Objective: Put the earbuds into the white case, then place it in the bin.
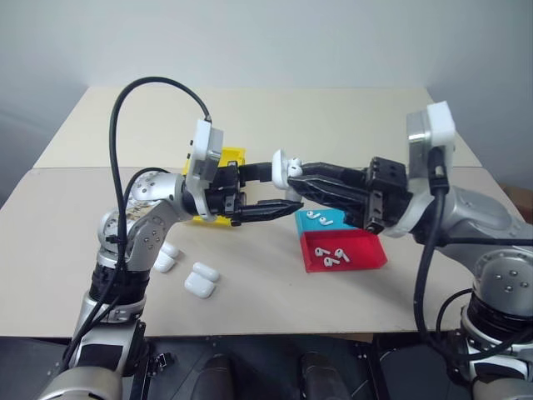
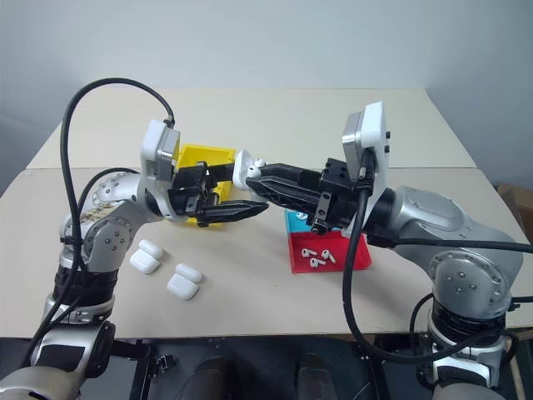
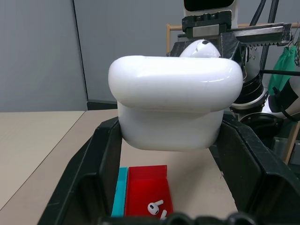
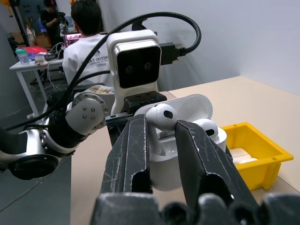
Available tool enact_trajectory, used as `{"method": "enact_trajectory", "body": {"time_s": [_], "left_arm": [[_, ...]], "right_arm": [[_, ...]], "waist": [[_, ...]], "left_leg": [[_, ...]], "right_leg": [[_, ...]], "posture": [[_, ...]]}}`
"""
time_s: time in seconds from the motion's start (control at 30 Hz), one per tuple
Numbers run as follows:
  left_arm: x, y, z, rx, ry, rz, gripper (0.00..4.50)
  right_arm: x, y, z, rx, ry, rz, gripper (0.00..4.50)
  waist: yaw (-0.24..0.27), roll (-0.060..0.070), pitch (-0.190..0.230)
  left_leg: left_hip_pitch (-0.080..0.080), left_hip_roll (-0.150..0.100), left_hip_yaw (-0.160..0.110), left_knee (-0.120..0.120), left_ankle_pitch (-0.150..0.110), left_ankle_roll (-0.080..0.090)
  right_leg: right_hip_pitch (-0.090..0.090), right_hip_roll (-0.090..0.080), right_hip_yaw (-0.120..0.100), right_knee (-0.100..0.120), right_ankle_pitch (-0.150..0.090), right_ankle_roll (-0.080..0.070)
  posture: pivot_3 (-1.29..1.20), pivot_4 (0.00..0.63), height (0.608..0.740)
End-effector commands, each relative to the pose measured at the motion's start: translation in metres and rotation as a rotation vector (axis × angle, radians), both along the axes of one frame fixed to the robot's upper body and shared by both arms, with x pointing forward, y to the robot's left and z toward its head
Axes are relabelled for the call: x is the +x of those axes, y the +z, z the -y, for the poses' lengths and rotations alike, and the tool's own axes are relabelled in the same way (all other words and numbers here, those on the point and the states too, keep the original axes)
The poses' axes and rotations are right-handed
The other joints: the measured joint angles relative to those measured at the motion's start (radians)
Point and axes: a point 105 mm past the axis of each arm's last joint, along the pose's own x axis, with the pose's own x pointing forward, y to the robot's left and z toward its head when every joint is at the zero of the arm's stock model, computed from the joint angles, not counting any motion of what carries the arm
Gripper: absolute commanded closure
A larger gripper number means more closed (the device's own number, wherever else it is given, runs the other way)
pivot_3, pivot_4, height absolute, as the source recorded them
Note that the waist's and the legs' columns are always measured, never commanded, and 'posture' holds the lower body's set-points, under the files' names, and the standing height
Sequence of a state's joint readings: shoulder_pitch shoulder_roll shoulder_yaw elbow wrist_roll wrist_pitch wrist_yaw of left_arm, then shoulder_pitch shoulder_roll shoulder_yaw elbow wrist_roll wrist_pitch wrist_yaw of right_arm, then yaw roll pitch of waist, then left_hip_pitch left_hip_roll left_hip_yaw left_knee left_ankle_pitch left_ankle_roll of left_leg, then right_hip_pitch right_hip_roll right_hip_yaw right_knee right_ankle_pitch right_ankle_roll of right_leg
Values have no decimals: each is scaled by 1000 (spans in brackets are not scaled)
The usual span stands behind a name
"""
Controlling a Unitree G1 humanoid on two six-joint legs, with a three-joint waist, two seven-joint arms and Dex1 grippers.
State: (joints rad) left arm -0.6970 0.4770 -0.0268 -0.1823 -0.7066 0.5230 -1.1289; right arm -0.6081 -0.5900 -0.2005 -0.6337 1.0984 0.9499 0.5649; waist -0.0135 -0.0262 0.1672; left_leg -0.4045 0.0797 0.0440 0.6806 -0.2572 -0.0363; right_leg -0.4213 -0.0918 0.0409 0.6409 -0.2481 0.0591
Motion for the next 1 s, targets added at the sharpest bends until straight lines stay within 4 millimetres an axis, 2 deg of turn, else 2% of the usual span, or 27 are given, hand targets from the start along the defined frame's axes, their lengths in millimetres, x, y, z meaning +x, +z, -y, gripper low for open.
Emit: {"method": "enact_trajectory", "body": {"time_s": [0.03, 0.23, 0.5, 0.6, 0.77, 0.93, 1.0], "left_arm": [[-8, 13, 0, -21, -19, 68, 1727], [-7, 13, 0, -24, -14, 68, 1727], [-4, 13, 0, -26, -4, 66, 1727], [0, 12, 2, -22, 1, 62, 1727], [14, 2, 13, 50, 62, 71, 1727], [18, 1, 19, 38, 52, 69, 1727], [19, 0, 21, 31, 46, 65, 1727]], "right_arm": [[-3, 0, 0, -21, 4, 30, 2523], [-4, 2, 2, -33, 1, 54, 534], [-16, 9, 20, -50, 34, 41, 534], [-14, 13, 27, -95, 33, 67, 1125], [10, 41, 40, -270, -41, 241, 2823], [25, 65, 31, -421, 9, 397, 4487], [30, 70, 22, -481, 46, 434, 4487]], "waist": [[0, 0, 0], [0, 0, 0], [3, 0, 0], [2, 0, 0], [0, 0, 0], [-4, 0, 0], [-3, 0, 0]], "left_leg": [[0, 0, 0, 0, 0, 0], [0, 0, 0, 0, 0, 0], [0, 0, 0, 0, 0, 0], [0, 0, 0, 0, 0, 0], [1, -1, 1, 0, 0, 1], [0, 0, 1, -1, 0, 1], [-1, -1, 1, 0, 0, 1]], "right_leg": [[0, 0, 0, 0, 0, 0], [0, 0, 0, 0, 0, 0], [0, 0, 0, -1, 0, 0], [0, 0, 0, -1, 0, 0], [0, 0, 1, -1, 0, 0], [-1, 0, 1, -3, 0, 0], [-3, 0, 1, -2, 0, 0]], "posture": [[0, 150, 740], [0, 150, 740], [0, 150, 740], [0, 150, 740], [0, 150, 740], [0, 150, 740], [0, 150, 740]]}}
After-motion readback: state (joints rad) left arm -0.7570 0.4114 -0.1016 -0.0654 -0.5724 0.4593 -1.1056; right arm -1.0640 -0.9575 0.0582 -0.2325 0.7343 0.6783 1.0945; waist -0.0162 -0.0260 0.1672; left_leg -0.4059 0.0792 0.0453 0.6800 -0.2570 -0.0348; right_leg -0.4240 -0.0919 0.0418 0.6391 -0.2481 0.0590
